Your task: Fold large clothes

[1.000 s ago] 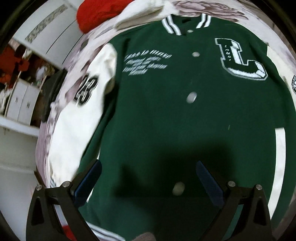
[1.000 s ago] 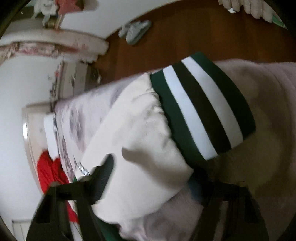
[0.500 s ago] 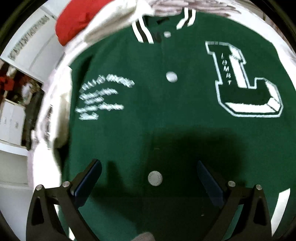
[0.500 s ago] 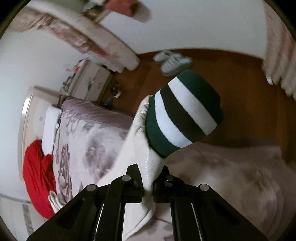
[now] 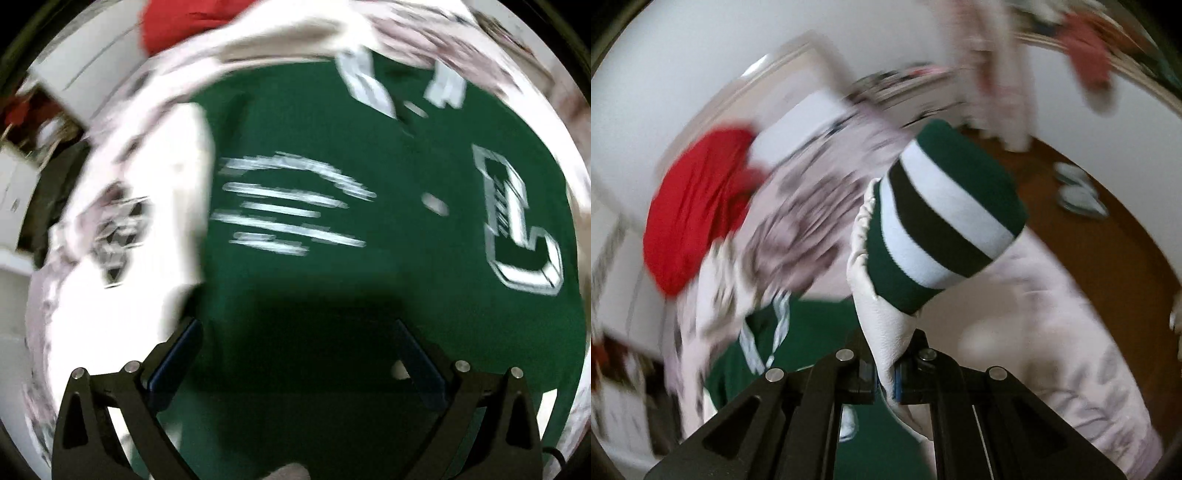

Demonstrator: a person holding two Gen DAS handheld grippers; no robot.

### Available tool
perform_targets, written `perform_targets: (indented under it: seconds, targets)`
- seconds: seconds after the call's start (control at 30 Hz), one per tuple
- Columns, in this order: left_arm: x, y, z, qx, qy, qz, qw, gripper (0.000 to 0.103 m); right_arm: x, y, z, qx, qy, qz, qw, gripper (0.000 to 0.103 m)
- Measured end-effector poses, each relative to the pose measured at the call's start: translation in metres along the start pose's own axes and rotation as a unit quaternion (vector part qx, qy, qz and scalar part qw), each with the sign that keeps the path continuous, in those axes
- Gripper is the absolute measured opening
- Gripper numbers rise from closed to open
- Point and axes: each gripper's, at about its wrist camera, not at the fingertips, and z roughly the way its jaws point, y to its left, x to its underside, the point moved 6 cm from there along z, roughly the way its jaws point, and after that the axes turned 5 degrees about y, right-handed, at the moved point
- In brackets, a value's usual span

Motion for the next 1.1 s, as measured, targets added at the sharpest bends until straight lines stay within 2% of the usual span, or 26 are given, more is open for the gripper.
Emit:
perform_targets:
  seconds: [0.07,0.13,0.2,0.3,0.37,0.4,0.47,0.53,0.57,0.63,0.67,0.7,0.73,0.77,0.8,0.83,0.9,0.93,0.97,1.0,1.03,1.07,1.1]
  targets:
    - [0.005,0.046,-0.003,0.004,0.023,-0.035,0.9991,0.103,0.022,0.074,0.039,0.01,0.023,-0.069,0.997,0.005]
    - [0.01,0.092,-0.002,0.002,0.037,-0.07,0.9968,0.103,0.052,0.148,0.078,0.033,0.034,-0.163,0.985,0.005]
    - [0.019,0.149,0.0,-0.021,0.048,-0.102,0.9933,0.103,0.092,0.219,0.119,0.049,0.042,-0.258,0.964,0.005]
    - [0.045,0.217,-0.001,-0.061,0.056,-0.143,0.9863,0.103,0.159,0.306,0.173,0.064,0.058,-0.378,0.922,0.005]
    - [0.068,0.265,-0.003,-0.079,0.064,-0.179,0.9786,0.103,0.202,0.34,0.196,0.067,0.07,-0.427,0.899,0.005]
    - [0.077,0.281,-0.003,-0.083,0.066,-0.194,0.9753,0.103,0.228,0.359,0.205,0.071,0.07,-0.461,0.882,0.005]
    - [0.099,0.314,-0.001,-0.093,0.078,-0.221,0.9677,0.103,0.269,0.38,0.218,0.073,0.081,-0.5,0.859,0.005]
    - [0.121,0.336,0.003,-0.097,0.093,-0.242,0.961,0.103,0.296,0.386,0.225,0.096,0.088,-0.524,0.842,0.006]
    - [0.137,0.351,0.005,-0.093,0.103,-0.26,0.9556,0.103,0.3,0.387,0.228,0.106,0.094,-0.527,0.838,0.007]
    - [0.16,0.369,0.009,-0.069,0.119,-0.294,0.9457,0.103,0.3,0.375,0.218,0.088,0.13,-0.499,0.853,0.011]
    - [0.177,0.376,0.012,-0.05,0.134,-0.317,0.9376,0.103,0.294,0.37,0.212,0.064,0.162,-0.471,0.865,0.014]
    - [0.193,0.378,0.013,-0.022,0.148,-0.335,0.9302,0.103,0.289,0.363,0.203,0.037,0.193,-0.44,0.876,0.021]
    - [0.208,0.374,0.013,0.006,0.16,-0.35,0.9231,0.103,0.284,0.35,0.192,0.007,0.218,-0.405,0.888,0.037]
    - [0.225,0.37,0.014,0.04,0.173,-0.368,0.9128,0.103,0.279,0.336,0.181,-0.006,0.23,-0.378,0.897,0.046]
    - [0.241,0.364,0.014,0.078,0.18,-0.386,0.9012,0.103,0.276,0.321,0.17,-0.011,0.238,-0.357,0.903,0.061]
    - [0.251,0.359,0.016,0.104,0.185,-0.398,0.8925,0.103,0.276,0.304,0.159,-0.016,0.247,-0.335,0.909,0.062]
    - [0.273,0.338,0.019,0.162,0.198,-0.424,0.8686,0.103,0.279,0.265,0.138,-0.022,0.262,-0.285,0.922,0.062]
    - [0.279,0.327,0.022,0.191,0.202,-0.438,0.8551,0.103,0.271,0.248,0.133,-0.021,0.269,-0.264,0.926,0.062]
    - [0.284,0.316,0.029,0.225,0.204,-0.453,0.8382,0.103,0.272,0.228,0.124,-0.018,0.276,-0.238,0.931,0.062]
    - [0.284,0.308,0.034,0.251,0.202,-0.464,0.8255,0.103,0.276,0.211,0.116,-0.014,0.278,-0.217,0.936,0.062]
    - [0.283,0.302,0.041,0.269,0.196,-0.476,0.8142,0.103,0.27,0.201,0.117,-0.013,0.28,-0.202,0.938,0.062]
    - [0.282,0.297,0.048,0.278,0.186,-0.492,0.8037,0.103,0.28,0.181,0.108,-0.012,0.281,-0.178,0.943,0.063]
    - [0.279,0.297,0.056,0.281,0.176,-0.502,0.7986,0.102,0.287,0.168,0.104,-0.01,0.283,-0.163,0.945,0.063]
